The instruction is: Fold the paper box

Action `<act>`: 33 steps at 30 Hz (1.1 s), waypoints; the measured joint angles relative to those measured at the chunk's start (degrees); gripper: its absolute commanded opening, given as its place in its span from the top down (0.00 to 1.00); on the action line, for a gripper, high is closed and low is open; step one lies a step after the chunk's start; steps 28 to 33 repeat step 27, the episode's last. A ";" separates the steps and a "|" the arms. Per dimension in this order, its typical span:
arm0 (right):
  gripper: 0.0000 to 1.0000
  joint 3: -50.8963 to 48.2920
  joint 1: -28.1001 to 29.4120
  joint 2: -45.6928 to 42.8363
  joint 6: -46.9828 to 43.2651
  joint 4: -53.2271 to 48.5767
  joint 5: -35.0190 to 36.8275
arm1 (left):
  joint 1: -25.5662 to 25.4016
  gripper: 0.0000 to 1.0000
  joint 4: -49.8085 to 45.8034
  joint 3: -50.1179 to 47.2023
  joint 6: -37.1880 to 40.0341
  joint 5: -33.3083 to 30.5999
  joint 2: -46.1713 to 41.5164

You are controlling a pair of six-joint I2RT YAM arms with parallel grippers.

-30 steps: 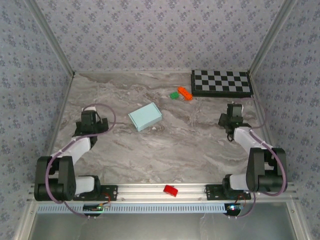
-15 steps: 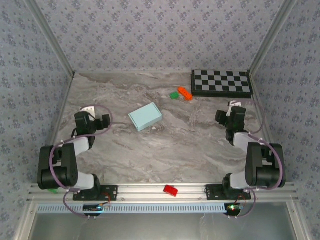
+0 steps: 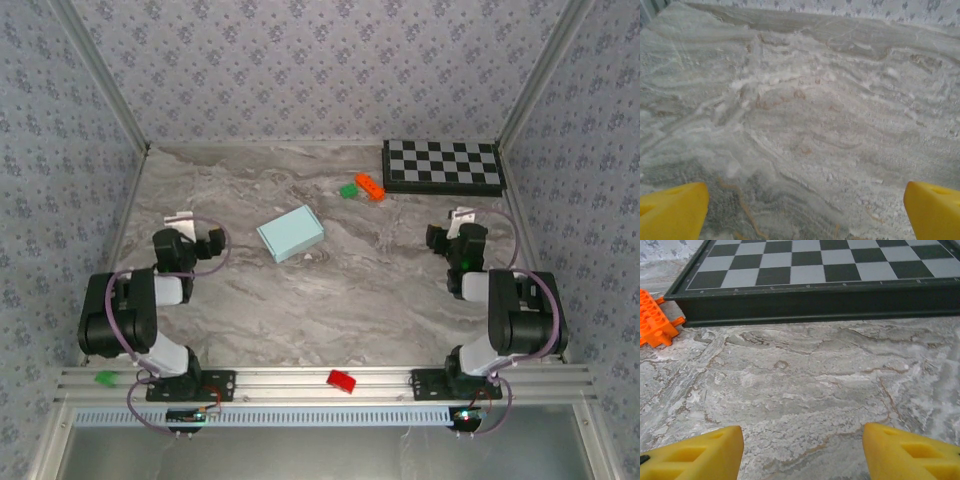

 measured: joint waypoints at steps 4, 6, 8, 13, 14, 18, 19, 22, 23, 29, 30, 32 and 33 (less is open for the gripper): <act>0.09 -0.96 1.38 0.57 -0.83 1.38 0.79 | -2.47 0.00 -0.96 0.31 0.50 -4.98 0.42; 0.00 -0.96 1.38 0.63 -1.44 1.92 1.29 | -3.37 0.01 -1.01 0.46 0.72 -6.19 0.42; 0.00 -0.96 1.42 0.63 -1.51 2.32 1.70 | -3.50 0.01 -1.05 0.48 0.94 -7.21 0.42; 0.00 -0.96 1.42 0.63 -1.51 2.62 2.12 | -3.50 0.01 -1.05 0.48 1.14 -8.48 0.42; 0.00 -0.96 1.42 0.63 -1.51 2.67 2.21 | -3.50 0.01 -1.05 0.50 1.14 -8.55 0.42; 0.00 -0.96 1.42 0.63 -1.51 2.67 2.27 | -3.50 0.01 -1.05 0.52 1.14 -8.79 0.42; 0.00 -0.96 1.42 0.63 -1.51 2.67 2.29 | -3.50 0.00 -1.05 0.52 1.14 -8.90 0.42; 0.00 -0.96 1.42 0.63 -1.51 2.67 2.29 | -3.50 0.00 -1.05 0.52 1.14 -8.98 0.42; 0.00 -0.96 1.42 0.63 -1.51 2.67 2.29 | -3.48 0.00 -1.07 0.52 1.14 -8.96 0.42; 0.00 -0.96 1.42 0.63 -1.51 2.67 2.29 | -3.34 0.01 -1.07 0.52 1.14 -8.94 0.42; 0.00 -0.96 1.42 0.63 -1.51 2.67 2.29 | -3.34 0.01 -1.07 0.52 1.14 -8.94 0.42; 0.00 -0.96 1.42 0.63 -1.51 2.67 2.29 | -3.34 0.01 -1.07 0.52 1.14 -8.94 0.42; 0.00 -0.96 1.42 0.63 -1.51 2.67 2.29 | -3.34 0.01 -1.07 0.52 1.14 -8.94 0.42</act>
